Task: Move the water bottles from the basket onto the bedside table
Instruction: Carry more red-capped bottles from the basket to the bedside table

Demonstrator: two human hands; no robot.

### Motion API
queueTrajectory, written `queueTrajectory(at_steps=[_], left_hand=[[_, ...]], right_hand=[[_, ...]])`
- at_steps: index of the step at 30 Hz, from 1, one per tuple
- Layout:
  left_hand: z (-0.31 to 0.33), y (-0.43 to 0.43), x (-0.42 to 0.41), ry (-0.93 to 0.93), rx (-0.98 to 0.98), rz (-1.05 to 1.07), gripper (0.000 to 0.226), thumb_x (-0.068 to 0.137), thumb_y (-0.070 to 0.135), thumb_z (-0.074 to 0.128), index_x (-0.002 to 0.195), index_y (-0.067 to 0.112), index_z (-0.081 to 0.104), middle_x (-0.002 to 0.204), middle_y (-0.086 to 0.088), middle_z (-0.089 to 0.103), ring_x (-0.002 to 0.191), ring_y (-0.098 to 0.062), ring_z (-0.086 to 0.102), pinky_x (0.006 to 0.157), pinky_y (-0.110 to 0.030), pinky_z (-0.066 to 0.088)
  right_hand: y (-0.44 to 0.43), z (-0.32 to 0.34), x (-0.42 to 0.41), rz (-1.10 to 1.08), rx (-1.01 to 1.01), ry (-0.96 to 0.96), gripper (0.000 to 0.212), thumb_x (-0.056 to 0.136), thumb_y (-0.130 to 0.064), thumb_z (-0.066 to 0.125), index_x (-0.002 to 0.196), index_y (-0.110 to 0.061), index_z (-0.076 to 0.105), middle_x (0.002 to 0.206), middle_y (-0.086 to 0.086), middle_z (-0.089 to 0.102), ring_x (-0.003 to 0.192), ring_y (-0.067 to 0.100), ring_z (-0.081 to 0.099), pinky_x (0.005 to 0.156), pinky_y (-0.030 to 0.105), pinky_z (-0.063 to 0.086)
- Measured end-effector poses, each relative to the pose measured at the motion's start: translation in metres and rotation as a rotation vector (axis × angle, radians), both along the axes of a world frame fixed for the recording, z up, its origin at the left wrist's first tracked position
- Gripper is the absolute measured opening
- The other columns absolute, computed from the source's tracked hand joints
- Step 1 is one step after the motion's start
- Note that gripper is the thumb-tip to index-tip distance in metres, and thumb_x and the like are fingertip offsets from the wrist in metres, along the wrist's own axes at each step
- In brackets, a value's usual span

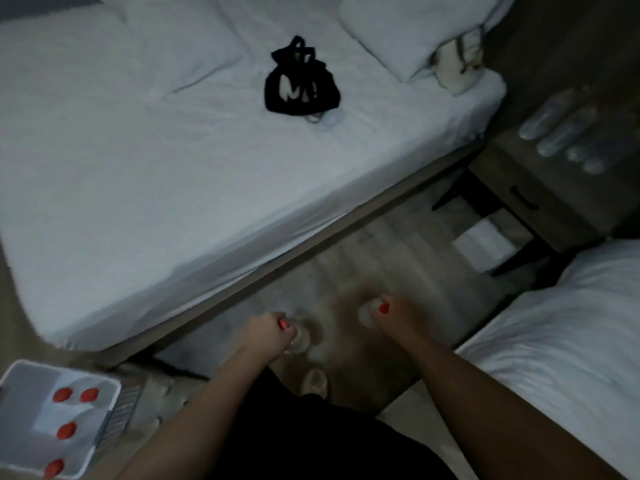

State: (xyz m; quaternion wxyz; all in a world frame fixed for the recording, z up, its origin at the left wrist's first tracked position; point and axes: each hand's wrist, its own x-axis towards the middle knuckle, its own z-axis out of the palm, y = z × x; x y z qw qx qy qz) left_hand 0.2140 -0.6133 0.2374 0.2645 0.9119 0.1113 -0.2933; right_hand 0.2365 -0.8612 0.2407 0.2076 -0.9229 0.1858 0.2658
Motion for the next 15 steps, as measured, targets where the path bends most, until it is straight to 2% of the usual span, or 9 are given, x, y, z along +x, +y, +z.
queueTrajectory(at_steps=[2,4,7,10,13,15], left_hand=[[0.009,-0.028,0.024,-0.057,0.006,-0.095,0.027,0.081,0.036,0.053,0.097,0.018,0.066,0.1,-0.012,0.069,0.096,-0.03,0.063,0.069,-0.028,0.045],[0.021,-0.049,0.045,-0.129,0.003,-0.128,0.027,0.077,0.039,0.058,0.098,0.025,0.067,0.1,-0.008,0.07,0.098,-0.028,0.064,0.073,-0.029,0.049],[0.036,-0.085,0.082,-0.214,-0.072,-0.213,0.031,0.07,0.042,0.063,0.095,0.023,0.069,0.09,-0.006,0.072,0.089,-0.027,0.067,0.071,-0.033,0.054],[0.046,-0.115,0.12,-0.279,-0.152,-0.273,0.034,0.063,0.045,0.064,0.088,0.022,0.069,0.08,-0.005,0.071,0.079,-0.025,0.067,0.065,-0.033,0.053],[0.051,-0.138,0.156,-0.306,-0.279,-0.349,0.024,0.071,0.04,0.072,0.09,0.026,0.07,0.08,0.004,0.071,0.072,-0.011,0.064,0.066,-0.025,0.05],[0.052,-0.152,0.185,-0.293,-0.354,-0.408,0.018,0.075,0.03,0.074,0.092,0.029,0.069,0.075,0.016,0.065,0.065,0.007,0.058,0.063,-0.015,0.043]], right_hand=[[-0.028,0.006,-0.005,-0.144,0.054,-0.059,0.051,0.083,-0.045,0.058,0.127,-0.02,0.057,0.128,0.008,0.061,0.118,0.028,0.056,0.099,0.037,0.045],[-0.045,0.012,-0.006,-0.232,0.084,-0.121,0.046,0.082,-0.044,0.061,0.123,-0.023,0.061,0.123,0.007,0.064,0.113,0.027,0.059,0.095,0.036,0.048],[-0.073,0.023,-0.002,-0.367,0.128,-0.214,0.034,0.074,-0.047,0.066,0.102,-0.026,0.067,0.1,0.003,0.07,0.094,0.024,0.066,0.083,0.037,0.053],[-0.091,0.039,0.009,-0.458,0.13,-0.314,0.027,0.074,-0.039,0.071,0.098,-0.026,0.068,0.092,0.0,0.069,0.087,0.019,0.065,0.08,0.034,0.052],[-0.104,0.05,0.031,-0.523,0.141,-0.393,0.021,0.075,-0.036,0.072,0.094,-0.029,0.067,0.084,-0.008,0.066,0.081,0.011,0.063,0.076,0.03,0.052],[-0.113,0.053,0.051,-0.564,0.148,-0.436,0.018,0.075,-0.035,0.073,0.092,-0.031,0.066,0.079,-0.015,0.063,0.074,0.002,0.061,0.071,0.02,0.049]])
